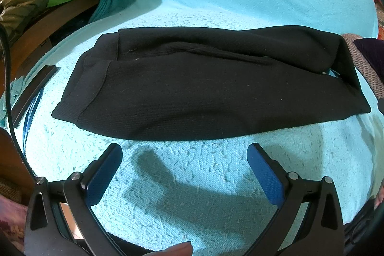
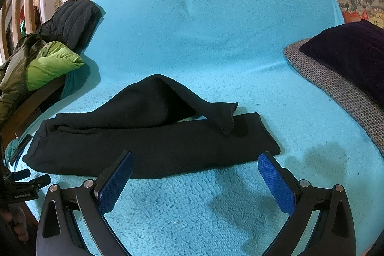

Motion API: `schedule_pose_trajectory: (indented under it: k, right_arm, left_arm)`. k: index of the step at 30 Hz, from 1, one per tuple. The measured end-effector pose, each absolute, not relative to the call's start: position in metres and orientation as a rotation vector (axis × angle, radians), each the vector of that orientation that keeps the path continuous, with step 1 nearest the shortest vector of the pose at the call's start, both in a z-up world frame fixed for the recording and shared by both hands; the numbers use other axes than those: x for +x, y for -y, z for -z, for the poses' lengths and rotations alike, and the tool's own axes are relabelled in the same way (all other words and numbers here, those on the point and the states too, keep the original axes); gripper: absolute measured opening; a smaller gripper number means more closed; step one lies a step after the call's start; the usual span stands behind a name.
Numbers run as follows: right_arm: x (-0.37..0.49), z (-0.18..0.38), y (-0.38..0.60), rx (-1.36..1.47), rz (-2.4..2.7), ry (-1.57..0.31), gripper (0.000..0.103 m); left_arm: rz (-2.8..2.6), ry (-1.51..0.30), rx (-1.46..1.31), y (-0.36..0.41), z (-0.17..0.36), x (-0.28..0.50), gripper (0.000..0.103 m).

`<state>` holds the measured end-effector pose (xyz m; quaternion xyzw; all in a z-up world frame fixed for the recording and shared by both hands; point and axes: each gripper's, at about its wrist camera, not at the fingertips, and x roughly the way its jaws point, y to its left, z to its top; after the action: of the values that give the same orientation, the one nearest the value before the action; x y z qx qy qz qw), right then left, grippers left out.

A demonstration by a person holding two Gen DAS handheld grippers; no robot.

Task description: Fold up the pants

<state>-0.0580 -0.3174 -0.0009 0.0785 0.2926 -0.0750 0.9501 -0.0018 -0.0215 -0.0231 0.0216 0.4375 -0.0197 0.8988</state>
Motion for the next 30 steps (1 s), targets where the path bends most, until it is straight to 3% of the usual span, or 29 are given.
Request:
schedule_pose_trajectory:
  k: [30]
  right_arm:
    - [-0.0576,0.0031,0.3181,0.159,0.149,-0.597,0.103]
  left_arm:
    - [0.025,-0.926,0.031,0.0123,0.0257,0.0020,0.103]
